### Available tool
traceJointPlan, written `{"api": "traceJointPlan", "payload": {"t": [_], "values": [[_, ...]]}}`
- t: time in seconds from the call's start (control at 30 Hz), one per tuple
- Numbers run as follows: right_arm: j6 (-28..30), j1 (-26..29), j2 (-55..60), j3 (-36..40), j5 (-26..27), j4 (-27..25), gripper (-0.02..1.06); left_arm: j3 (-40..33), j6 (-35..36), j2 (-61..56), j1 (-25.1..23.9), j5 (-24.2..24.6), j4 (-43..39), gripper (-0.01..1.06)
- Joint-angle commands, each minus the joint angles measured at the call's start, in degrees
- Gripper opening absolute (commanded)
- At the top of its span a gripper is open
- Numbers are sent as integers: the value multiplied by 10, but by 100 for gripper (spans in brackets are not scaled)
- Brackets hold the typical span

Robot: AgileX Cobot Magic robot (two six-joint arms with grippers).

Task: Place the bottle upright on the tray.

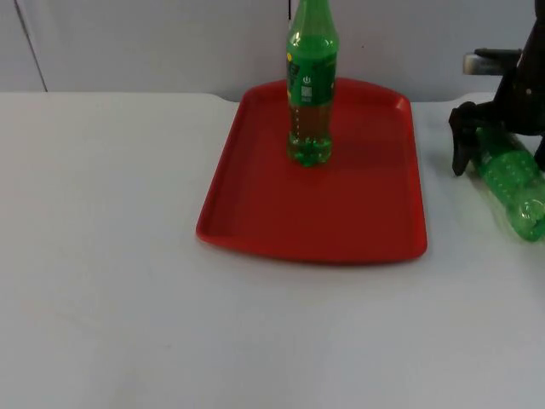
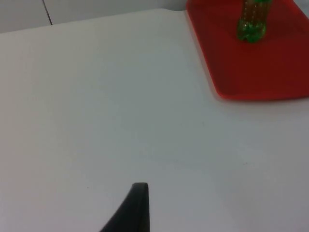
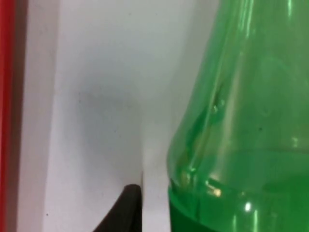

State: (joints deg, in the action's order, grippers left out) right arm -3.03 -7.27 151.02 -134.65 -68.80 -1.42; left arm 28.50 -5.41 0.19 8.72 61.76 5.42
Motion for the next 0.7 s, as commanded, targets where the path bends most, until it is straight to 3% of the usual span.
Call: {"api": "traceJointPlan", "payload": {"t": [0.0, 0.07, 0.13, 0.17, 0.27, 0.3, 0.33, 0.47, 0.5, 0.53, 0.67], "values": [[-2, 2, 0, -2, 1, 3, 102, -2, 4, -2, -2, -1, 1, 105], [-2, 2, 0, -2, 2, 3, 96, -2, 4, -2, -2, -1, 1, 105], [-2, 2, 0, -2, 3, 3, 84, -2, 4, -2, -2, -1, 1, 105], [-2, 2, 0, -2, 3, 3, 84, -2, 4, -2, -2, -1, 1, 105], [-2, 2, 0, -2, 8, 3, 57, -2, 4, -2, -2, -1, 1, 105], [-2, 2, 0, -2, 9, 3, 44, -2, 4, -2, -2, -1, 1, 105], [-2, 2, 0, -2, 9, 3, 44, -2, 4, -2, -2, -1, 1, 105], [15, 2, 0, -2, 3, -1, 7, -2, 4, -2, -2, -1, 1, 105], [15, 2, 0, -2, 3, -1, 7, -2, 4, -2, -2, -1, 1, 105], [15, 2, -2, -2, 2, -1, 0, -2, 4, -2, -2, -1, 1, 105], [17, 2, -15, -2, -5, -4, 0, -2, 4, -2, -2, -1, 1, 105]]}}
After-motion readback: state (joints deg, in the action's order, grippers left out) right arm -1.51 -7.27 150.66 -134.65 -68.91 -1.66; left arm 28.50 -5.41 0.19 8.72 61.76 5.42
